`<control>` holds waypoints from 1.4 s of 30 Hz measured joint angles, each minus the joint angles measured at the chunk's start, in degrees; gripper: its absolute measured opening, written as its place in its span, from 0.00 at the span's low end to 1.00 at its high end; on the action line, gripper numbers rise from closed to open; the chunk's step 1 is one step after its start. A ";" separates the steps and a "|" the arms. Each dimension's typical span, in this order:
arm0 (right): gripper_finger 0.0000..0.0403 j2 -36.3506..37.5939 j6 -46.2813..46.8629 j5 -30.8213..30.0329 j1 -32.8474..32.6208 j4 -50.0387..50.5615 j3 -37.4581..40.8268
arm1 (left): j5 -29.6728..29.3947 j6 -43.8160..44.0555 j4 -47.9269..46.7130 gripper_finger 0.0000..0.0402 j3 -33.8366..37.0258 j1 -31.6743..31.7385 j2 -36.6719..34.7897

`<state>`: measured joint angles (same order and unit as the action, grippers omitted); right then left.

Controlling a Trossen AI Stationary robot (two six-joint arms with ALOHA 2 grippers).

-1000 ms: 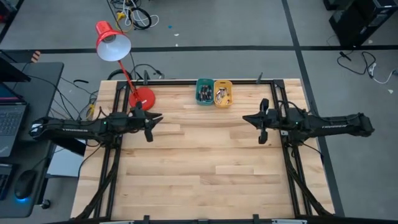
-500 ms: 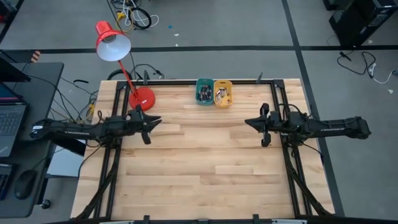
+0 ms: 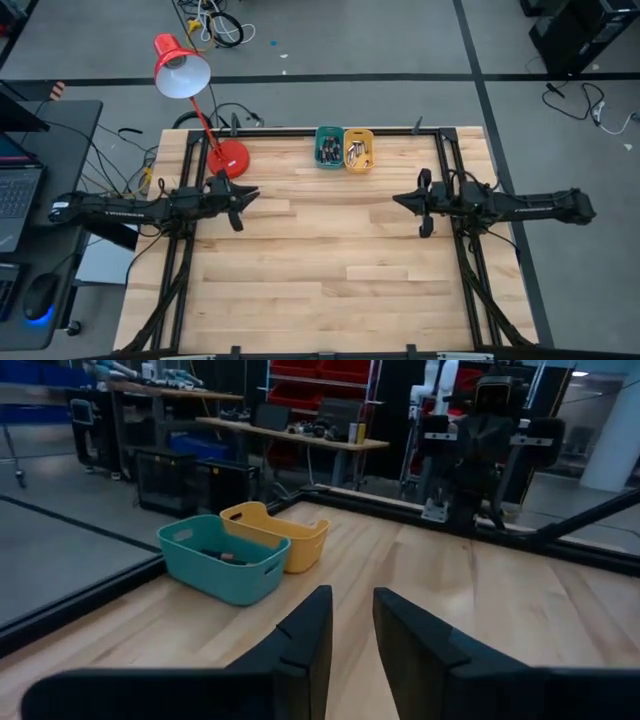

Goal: Sort batteries
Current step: Return to Home Position

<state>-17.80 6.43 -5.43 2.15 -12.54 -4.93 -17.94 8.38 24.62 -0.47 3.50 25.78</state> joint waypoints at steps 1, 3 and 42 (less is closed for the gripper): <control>0.00 0.47 -0.22 0.00 0.00 0.56 -0.02 | -0.01 0.05 -0.11 0.23 0.00 0.26 0.00; 0.00 1.66 -0.43 0.00 0.18 2.89 -0.02 | 1.20 1.13 -0.76 0.22 0.00 1.27 0.00; 0.00 9.59 -1.63 3.19 2.32 10.41 -0.09 | 8.66 5.16 -22.49 0.03 -1.11 2.00 -20.95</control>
<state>-8.21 4.80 -2.24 4.47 -2.13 -5.02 -9.27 13.54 2.13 -1.58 5.50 4.83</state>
